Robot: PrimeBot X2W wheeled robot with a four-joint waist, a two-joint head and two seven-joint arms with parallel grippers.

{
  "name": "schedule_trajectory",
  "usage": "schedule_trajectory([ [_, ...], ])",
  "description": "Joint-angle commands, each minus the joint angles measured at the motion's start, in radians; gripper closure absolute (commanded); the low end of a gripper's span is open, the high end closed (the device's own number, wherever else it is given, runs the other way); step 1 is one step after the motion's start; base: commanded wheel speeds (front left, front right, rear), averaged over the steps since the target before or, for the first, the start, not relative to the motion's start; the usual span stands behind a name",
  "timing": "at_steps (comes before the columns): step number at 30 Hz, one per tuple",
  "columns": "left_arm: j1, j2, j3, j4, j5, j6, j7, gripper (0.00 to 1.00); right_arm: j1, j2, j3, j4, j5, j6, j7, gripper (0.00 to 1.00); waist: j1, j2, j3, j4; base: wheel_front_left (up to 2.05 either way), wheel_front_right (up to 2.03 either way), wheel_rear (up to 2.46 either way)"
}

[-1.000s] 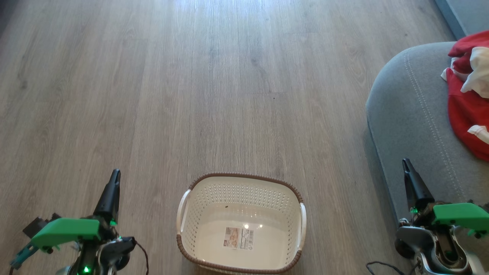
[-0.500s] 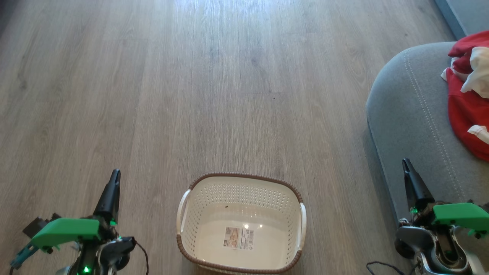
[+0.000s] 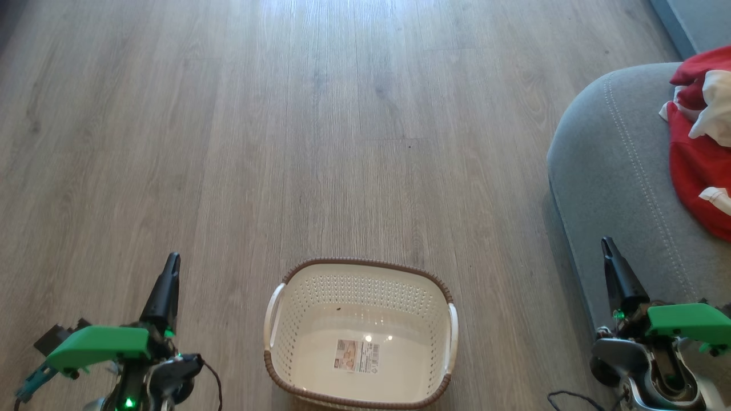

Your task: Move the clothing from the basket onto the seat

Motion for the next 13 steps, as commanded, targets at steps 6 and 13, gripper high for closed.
schedule_trajectory([
  [6, -0.032, 0.008, 0.034, -0.034, -0.007, -0.009, 0.008, 1.00, -0.032, -0.003, 0.018, -0.039, 0.006, 0.000, 0.006, 1.00, 0.0000, 0.0000, 0.000, 0.000, 0.00, 0.00, 0.00],
  [13, -0.032, 0.008, 0.034, -0.034, -0.007, -0.009, 0.008, 1.00, -0.032, -0.003, 0.018, -0.039, 0.006, 0.000, 0.006, 1.00, 0.0000, 0.0000, 0.000, 0.000, 0.00, 0.00, 0.00],
])
